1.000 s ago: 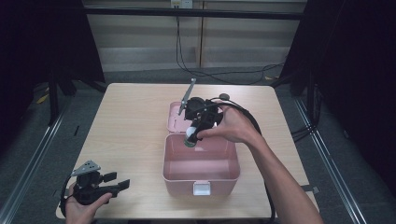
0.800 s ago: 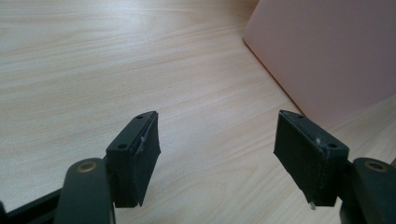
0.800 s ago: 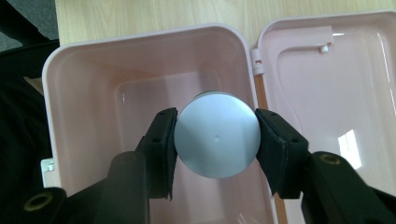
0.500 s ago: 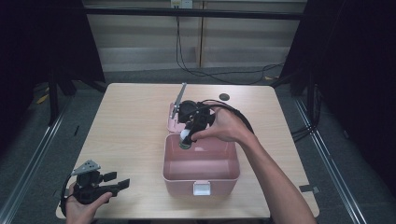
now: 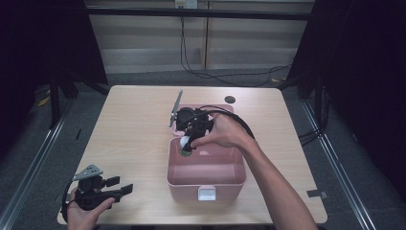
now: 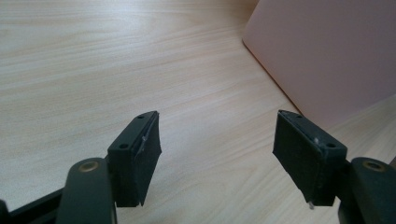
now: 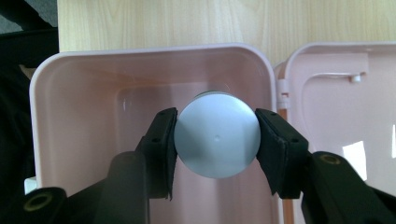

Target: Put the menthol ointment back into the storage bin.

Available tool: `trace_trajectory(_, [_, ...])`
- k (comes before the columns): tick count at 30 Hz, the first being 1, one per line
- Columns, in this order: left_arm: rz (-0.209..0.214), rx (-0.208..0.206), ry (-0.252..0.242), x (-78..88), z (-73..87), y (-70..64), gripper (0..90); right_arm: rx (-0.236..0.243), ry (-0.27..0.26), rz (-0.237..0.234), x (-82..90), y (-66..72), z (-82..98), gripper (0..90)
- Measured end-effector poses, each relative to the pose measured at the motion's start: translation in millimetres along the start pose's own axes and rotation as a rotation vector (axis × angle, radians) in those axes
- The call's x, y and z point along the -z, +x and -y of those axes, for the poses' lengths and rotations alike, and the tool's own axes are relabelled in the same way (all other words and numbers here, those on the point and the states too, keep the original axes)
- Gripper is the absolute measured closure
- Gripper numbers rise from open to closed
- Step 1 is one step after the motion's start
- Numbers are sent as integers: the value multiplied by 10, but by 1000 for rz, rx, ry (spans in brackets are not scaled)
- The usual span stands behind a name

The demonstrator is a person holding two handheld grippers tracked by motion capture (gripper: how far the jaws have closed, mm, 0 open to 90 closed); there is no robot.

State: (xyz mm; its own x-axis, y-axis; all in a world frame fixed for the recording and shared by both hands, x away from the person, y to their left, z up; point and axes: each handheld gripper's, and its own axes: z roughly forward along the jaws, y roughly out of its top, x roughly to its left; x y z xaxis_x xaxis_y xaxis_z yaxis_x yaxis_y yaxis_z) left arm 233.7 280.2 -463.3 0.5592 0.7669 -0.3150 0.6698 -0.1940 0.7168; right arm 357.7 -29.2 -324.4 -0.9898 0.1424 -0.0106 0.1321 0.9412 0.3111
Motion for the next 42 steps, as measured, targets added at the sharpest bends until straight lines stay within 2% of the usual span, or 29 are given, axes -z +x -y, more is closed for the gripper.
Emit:
trace_trajectory(10, [-2, -2, -4, 6, -1, -1, 320, 35, 27, -6, -108, 4, -44, 511])
trace_trajectory(13, [0, 0, -3, 6, 1, -2, 328, 67, 41, -19, -194, 46, -94, 511])
trace_trajectory(16, [2, -1, -2, 6, 2, -3, 338, 80, 47, -28, -235, 56, -123, 511])
trace_trajectory(18, [7, -2, -1, 6, 2, -3, 343, 100, 78, -33, -323, 70, -159, 511])
trace_trajectory(22, [11, -6, 0, 4, 2, -1, 347, 114, 101, -55, -425, 92, -190, 511])
trace_trajectory(28, [10, -8, 0, 4, 3, -1, 348, 112, 118, -88, -528, 115, -197, 511])
trace_trajectory(42, [12, -10, 3, 4, 0, 2, 348, 98, 123, -107, -718, 136, -156, 510])
